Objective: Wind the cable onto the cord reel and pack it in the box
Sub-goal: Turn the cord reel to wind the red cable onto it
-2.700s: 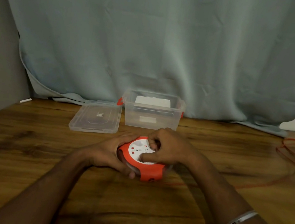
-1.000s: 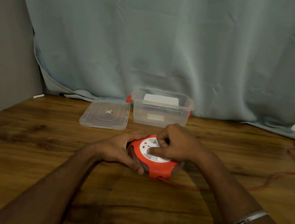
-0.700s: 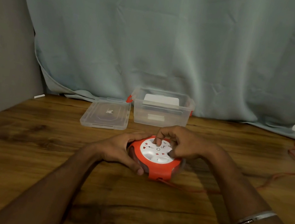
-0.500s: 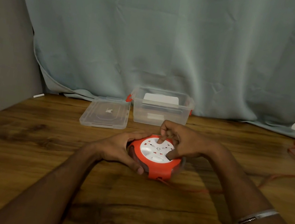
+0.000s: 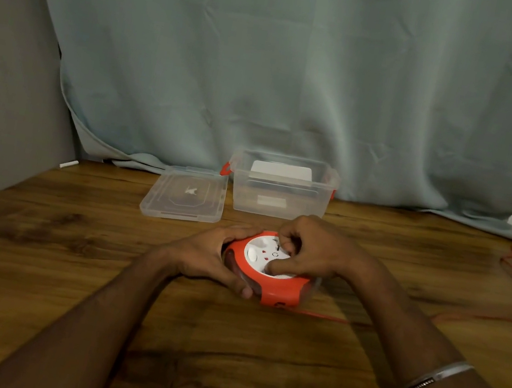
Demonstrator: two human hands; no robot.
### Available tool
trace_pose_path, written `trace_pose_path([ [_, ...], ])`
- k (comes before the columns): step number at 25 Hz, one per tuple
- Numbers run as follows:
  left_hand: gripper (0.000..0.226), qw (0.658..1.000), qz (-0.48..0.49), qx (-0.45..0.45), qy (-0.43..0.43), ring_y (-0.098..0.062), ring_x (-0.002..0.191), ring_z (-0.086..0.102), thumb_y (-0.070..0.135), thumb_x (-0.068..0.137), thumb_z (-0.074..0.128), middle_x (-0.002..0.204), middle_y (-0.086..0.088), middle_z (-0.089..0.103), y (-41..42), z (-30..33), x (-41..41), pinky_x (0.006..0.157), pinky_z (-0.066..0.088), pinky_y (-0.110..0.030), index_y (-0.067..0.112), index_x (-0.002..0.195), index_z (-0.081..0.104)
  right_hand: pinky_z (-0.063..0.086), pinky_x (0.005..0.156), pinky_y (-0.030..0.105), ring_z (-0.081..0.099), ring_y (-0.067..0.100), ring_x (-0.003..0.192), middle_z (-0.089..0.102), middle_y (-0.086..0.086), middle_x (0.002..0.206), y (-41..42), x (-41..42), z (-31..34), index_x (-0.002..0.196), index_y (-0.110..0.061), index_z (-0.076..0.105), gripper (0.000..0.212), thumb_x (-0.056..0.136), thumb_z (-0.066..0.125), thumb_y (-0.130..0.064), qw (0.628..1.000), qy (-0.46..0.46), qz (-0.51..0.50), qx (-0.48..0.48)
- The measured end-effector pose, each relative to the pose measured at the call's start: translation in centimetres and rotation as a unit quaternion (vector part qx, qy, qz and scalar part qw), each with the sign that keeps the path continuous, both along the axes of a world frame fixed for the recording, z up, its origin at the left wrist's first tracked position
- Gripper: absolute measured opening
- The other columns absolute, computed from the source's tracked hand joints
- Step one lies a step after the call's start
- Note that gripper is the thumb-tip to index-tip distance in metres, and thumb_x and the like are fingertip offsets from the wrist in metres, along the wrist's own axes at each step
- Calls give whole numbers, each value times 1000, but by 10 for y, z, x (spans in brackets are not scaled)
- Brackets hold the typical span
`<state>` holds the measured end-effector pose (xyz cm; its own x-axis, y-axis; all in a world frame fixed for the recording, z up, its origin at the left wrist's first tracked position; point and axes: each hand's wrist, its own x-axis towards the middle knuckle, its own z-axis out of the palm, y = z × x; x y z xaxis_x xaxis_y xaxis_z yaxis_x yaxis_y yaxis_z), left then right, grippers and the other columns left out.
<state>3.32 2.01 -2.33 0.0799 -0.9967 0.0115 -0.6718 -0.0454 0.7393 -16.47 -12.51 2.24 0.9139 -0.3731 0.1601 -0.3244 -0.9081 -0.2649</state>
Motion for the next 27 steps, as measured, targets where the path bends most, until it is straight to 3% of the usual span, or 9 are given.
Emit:
trace_pose_path([
  [4, 108, 1000, -7, -5, 15, 11, 121, 57, 14, 66, 99, 136, 32, 53, 0, -1, -2, 99, 47, -8, 40, 152, 39, 37, 53, 26, 52, 7, 51, 54, -8, 50, 10, 5, 0, 53, -20, 51, 49, 79, 81, -49, 999, -27, 1, -18],
  [7, 101, 999, -22, -18, 24, 9, 124, 58, 12, 65, 100, 139, 25, 60, -1, -3, 0, 104, 48, -15, 47, 142, 45, 55, 61, 36, 67, 10, 70, 68, -8, 70, 6, 1, 6, 74, -29, 61, 19, 77, 79, -22, 997, -57, 31, 30],
  [9, 101, 999, -21, -14, 28, 14, 122, 57, 12, 66, 99, 138, 28, 56, -1, -3, 0, 100, 48, -10, 48, 142, 42, 60, 62, 35, 69, -2, 78, 75, -8, 95, 0, -4, 10, 111, -37, 59, 54, 72, 73, -3, 993, -44, 43, 100],
  [11, 106, 999, -18, -8, 29, 10, 124, 53, 15, 67, 98, 140, 29, 51, -1, -2, 0, 96, 46, -6, 46, 148, 37, 50, 53, 14, 60, -21, 69, 73, -5, 118, -1, -8, 11, 145, -36, 39, 90, 75, 70, 11, 990, 8, 50, 135],
  [13, 107, 1000, -15, -4, 27, 8, 126, 51, 17, 67, 98, 139, 30, 49, -1, -2, 0, 96, 45, -4, 46, 149, 36, 46, 52, 9, 56, -26, 64, 71, -1, 127, -6, -7, 10, 159, -34, 22, 107, 78, 71, 15, 987, 32, 62, 142],
  [18, 110, 1000, 2, 0, 10, 7, 129, 48, 26, 64, 101, 142, 31, 47, -2, -2, 1, 109, 42, -15, 45, 150, 35, 47, 55, 12, 62, -12, 64, 73, 5, 115, -20, -10, 6, 154, -36, 21, 108, 75, 86, 0, 985, -6, 65, 158],
  [21, 123, 1000, 10, 0, 12, -7, 141, 43, 37, 59, 102, 156, 19, 43, -1, -1, 1, 115, 39, -25, 37, 160, 32, 48, 62, 25, 61, 2, 70, 72, 3, 102, -17, -10, 3, 140, -40, 30, 94, 72, 93, -23, 988, -17, 52, 144],
  [24, 123, 1000, 12, 0, 15, -7, 141, 45, 36, 58, 102, 154, 19, 45, 0, -1, 1, 113, 42, -24, 36, 160, 33, 53, 62, 43, 62, 11, 70, 69, -1, 85, -8, -6, 2, 121, -41, 40, 76, 66, 92, -44, 995, -21, 27, 92],
  [27, 131, 1000, 14, -5, 11, -7, 138, 48, 49, 47, 101, 154, 17, 48, 1, -1, 0, 117, 44, -30, 34, 159, 34, 51, 61, 41, 61, 10, 67, 64, -10, 73, 0, -2, 1, 103, -37, 48, 59, 61, 82, -62, 1000, -19, -10, 4],
])
